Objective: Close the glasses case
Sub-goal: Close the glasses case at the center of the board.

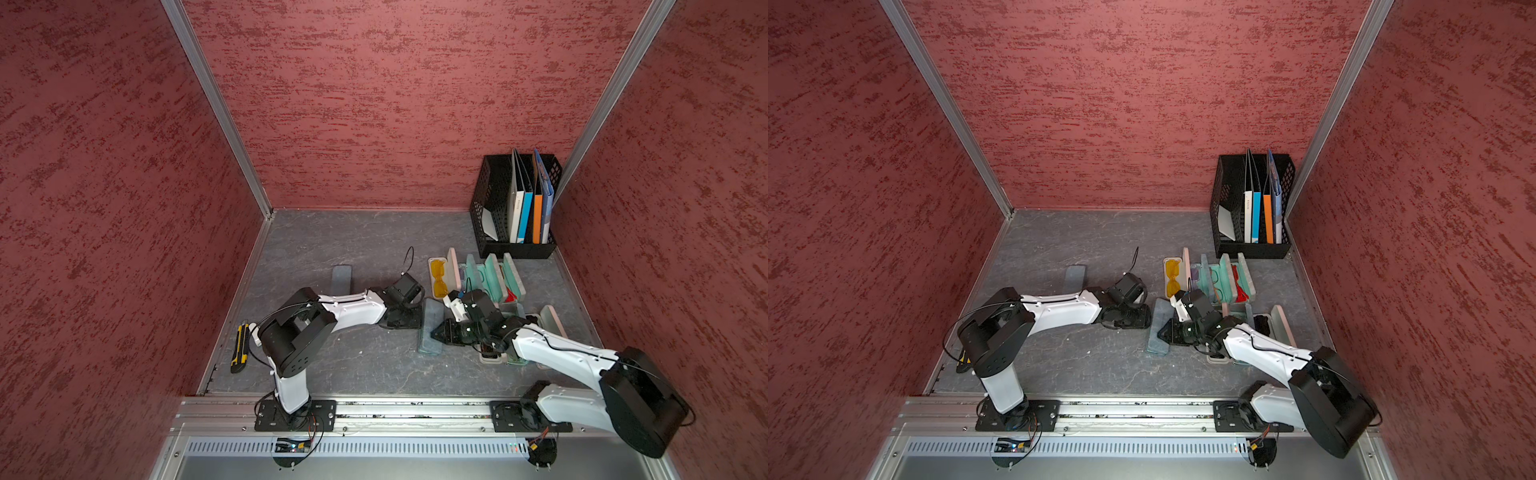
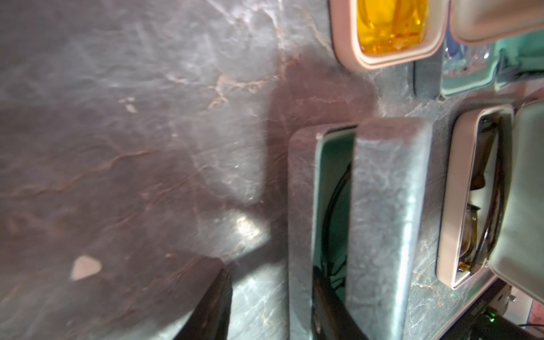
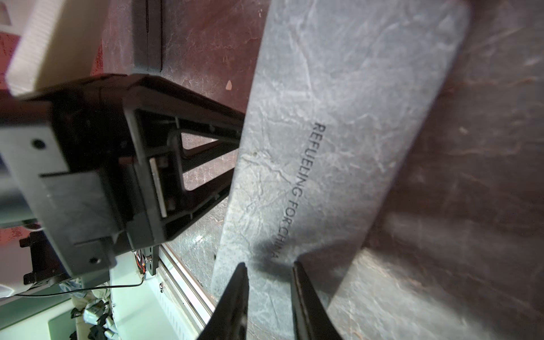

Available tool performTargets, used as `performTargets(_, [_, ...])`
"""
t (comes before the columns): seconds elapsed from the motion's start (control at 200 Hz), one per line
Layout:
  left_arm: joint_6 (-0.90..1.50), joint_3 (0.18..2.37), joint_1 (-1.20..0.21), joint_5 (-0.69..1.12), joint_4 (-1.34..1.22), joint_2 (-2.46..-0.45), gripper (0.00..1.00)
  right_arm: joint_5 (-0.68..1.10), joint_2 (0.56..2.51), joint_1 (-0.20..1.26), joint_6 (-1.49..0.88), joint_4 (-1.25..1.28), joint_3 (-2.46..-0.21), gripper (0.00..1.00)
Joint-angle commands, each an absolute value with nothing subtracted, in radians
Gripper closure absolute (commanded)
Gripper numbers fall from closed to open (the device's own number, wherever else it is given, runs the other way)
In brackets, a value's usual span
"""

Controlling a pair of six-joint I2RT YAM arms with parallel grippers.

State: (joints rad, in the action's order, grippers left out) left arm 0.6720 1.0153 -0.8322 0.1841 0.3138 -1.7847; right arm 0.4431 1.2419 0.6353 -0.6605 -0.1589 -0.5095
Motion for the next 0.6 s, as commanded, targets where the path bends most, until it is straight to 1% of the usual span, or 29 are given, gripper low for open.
performTargets(0.0, [0.697,0.994,-0.827,0.206,0.254,-1.712,0.51,0.411,1.264,0.644,-0.666,-0.164,-0.509,0.73])
performTargets(0.1, [0.707,0.975,-0.826,0.209,0.231,-1.689,0.47,0.410,1.267,0.644,-0.667,-0.163,-0.509,0.72])
performTargets(0.215, [0.735,0.928,-0.815,0.222,0.172,-1.661,0.39,0.410,1.267,0.645,-0.668,-0.158,-0.506,0.72])
performTargets(0.341, [0.766,0.879,-0.806,0.237,0.116,-1.632,0.35,0.415,1.276,0.644,-0.670,-0.150,-0.506,0.71])
performTargets(0.401, [0.779,0.859,-0.807,0.241,0.090,-1.616,0.31,0.414,1.279,0.644,-0.670,-0.147,-0.506,0.70])
performTargets(0.501, [0.803,0.825,-0.801,0.243,0.056,-1.585,0.19,0.417,1.284,0.644,-0.672,-0.143,-0.504,0.68])
performTargets(0.591, [0.822,0.797,-0.797,0.221,0.049,-1.547,0.12,0.418,1.287,0.644,-0.676,-0.135,-0.502,0.68])
performTargets(0.596, [0.822,0.795,-0.796,0.219,0.049,-1.544,0.08,0.418,1.287,0.644,-0.676,-0.134,-0.502,0.68])
